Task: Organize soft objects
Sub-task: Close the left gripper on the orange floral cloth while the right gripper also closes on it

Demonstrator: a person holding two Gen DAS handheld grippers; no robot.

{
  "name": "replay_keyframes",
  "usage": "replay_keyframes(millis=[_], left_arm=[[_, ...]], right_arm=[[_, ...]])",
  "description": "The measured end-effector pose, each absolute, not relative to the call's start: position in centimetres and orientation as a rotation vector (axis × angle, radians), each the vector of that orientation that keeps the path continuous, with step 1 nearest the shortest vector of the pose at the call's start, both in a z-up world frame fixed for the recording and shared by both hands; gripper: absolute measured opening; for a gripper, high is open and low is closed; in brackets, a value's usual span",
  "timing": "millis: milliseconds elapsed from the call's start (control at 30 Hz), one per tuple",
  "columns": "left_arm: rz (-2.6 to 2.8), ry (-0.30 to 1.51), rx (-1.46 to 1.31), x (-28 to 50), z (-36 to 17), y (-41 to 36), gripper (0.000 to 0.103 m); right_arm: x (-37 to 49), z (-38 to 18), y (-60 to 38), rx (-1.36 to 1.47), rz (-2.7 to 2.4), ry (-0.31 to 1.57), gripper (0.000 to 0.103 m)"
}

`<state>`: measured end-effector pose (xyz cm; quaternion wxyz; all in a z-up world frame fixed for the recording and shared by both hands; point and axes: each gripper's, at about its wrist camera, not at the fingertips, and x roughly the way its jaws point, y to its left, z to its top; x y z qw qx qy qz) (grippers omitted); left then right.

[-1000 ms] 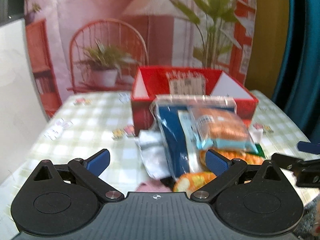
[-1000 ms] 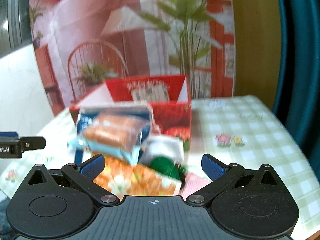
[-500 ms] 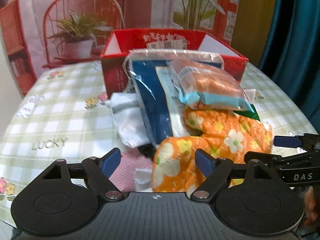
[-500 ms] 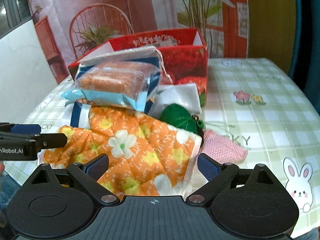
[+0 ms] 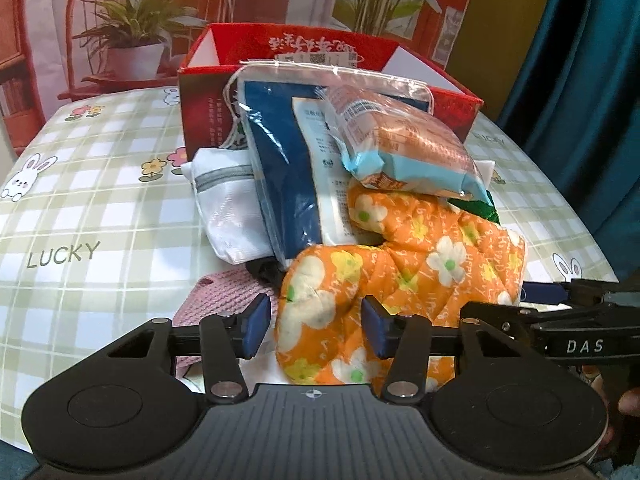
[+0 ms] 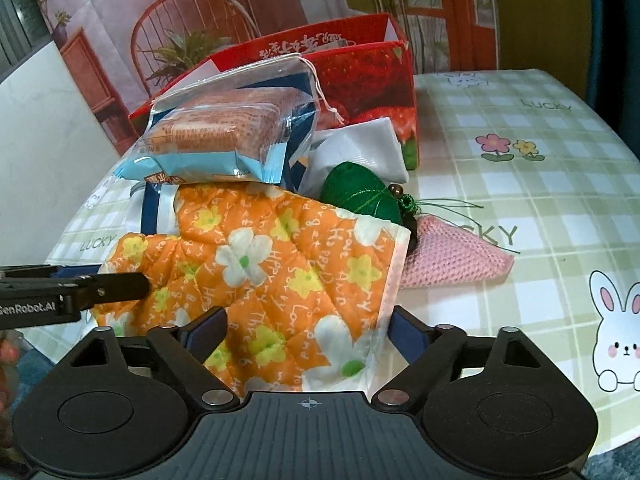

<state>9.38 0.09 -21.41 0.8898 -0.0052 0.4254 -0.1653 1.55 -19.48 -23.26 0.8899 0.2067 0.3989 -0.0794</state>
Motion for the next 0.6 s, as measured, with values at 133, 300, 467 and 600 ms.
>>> replay_keyframes(millis=[133,300,467,600], left_arm=[[-0.344,0.878,-0.043,9.3,-21.2,0.5,0.037],[-0.335,0.863,-0.138,9.4,-21.0,1.8,0.028],[-0.329,0.875,-0.107,9.6,-21.1,1.3,0.028],[-0.320,0.882,-0.087,9.8,-21.3,1.2,0.028]], right_arm=[[1.3,-22.9,-19.5,0.428,-0.163,0.813,0.076],[0.8,-21.9,-19.6,0.423,-0.166,0.773,0.058],[0.6,-21.1,-19.5,0.406,-0.161,0.739,0.041],[0.6,-20.9,-19.7,0.412,-0.143,0.725,0.022]])
